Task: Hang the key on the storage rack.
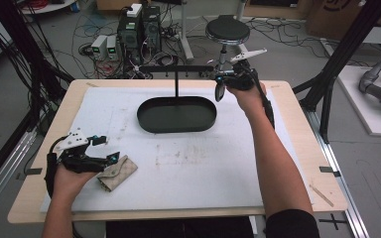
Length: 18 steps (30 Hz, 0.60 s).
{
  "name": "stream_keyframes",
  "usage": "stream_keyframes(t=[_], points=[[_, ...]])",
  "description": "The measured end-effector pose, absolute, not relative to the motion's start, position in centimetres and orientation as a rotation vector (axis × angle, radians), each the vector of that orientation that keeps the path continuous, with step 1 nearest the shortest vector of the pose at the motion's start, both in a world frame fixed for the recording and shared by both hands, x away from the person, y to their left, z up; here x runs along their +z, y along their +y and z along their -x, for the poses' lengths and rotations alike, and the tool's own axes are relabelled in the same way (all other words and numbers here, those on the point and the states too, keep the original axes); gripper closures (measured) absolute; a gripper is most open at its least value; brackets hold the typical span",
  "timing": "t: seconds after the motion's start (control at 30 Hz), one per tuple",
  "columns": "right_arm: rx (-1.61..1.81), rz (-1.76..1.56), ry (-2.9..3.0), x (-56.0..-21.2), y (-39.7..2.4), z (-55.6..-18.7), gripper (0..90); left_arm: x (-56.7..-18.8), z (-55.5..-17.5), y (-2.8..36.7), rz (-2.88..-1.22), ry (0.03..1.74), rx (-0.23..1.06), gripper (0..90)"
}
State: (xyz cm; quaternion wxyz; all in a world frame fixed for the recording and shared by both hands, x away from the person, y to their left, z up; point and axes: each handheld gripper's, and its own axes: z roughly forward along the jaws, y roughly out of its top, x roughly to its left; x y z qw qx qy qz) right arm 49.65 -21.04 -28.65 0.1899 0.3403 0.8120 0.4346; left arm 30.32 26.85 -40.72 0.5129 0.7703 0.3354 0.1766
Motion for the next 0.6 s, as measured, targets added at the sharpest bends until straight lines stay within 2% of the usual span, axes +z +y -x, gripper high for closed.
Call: stream_keyframes(t=[0.27, 0.33, 0.37, 0.4, 0.47, 0.53, 0.57, 0.6], points=[[1.216, -1.023, 2.264, -29.7, -20.9, -50.7, 87.4, -41.0, -30.5, 27.0, -1.855, 0.818, 0.42, 16.7], [1.241, -1.028, 2.23, -29.7, -20.9, -50.8, 78.7, -41.0, -30.5, 27.0, -1.857, 0.816, 0.419, 16.7], [1.241, -1.028, 2.23, -29.7, -20.9, -50.8, 78.7, -41.0, -30.4, 27.0, -1.858, 0.818, 0.42, 16.7], [1.247, -1.052, 2.183, -29.5, -20.9, -50.6, 63.3, -41.0, -30.4, 27.0, -1.855, 0.821, 0.421, 16.6], [1.231, -1.054, 2.183, -29.4, -20.9, -50.5, 62.1, -40.9, -30.4, 27.0, -1.856, 0.821, 0.422, 16.7], [1.152, -1.042, 2.196, -29.1, -21.0, -49.9, 53.8, -40.9, -30.4, 27.0, -1.859, 0.817, 0.426, 16.7], [1.152, -1.042, 2.196, -29.1, -21.0, -49.9, 53.8, -40.9, -30.4, 26.9, -1.857, 0.817, 0.425, 16.7], [1.148, -1.033, 2.188, -29.1, -21.3, -49.3, 49.1, -40.9, -30.4, 26.9, -1.858, 0.816, 0.424, 16.7]])
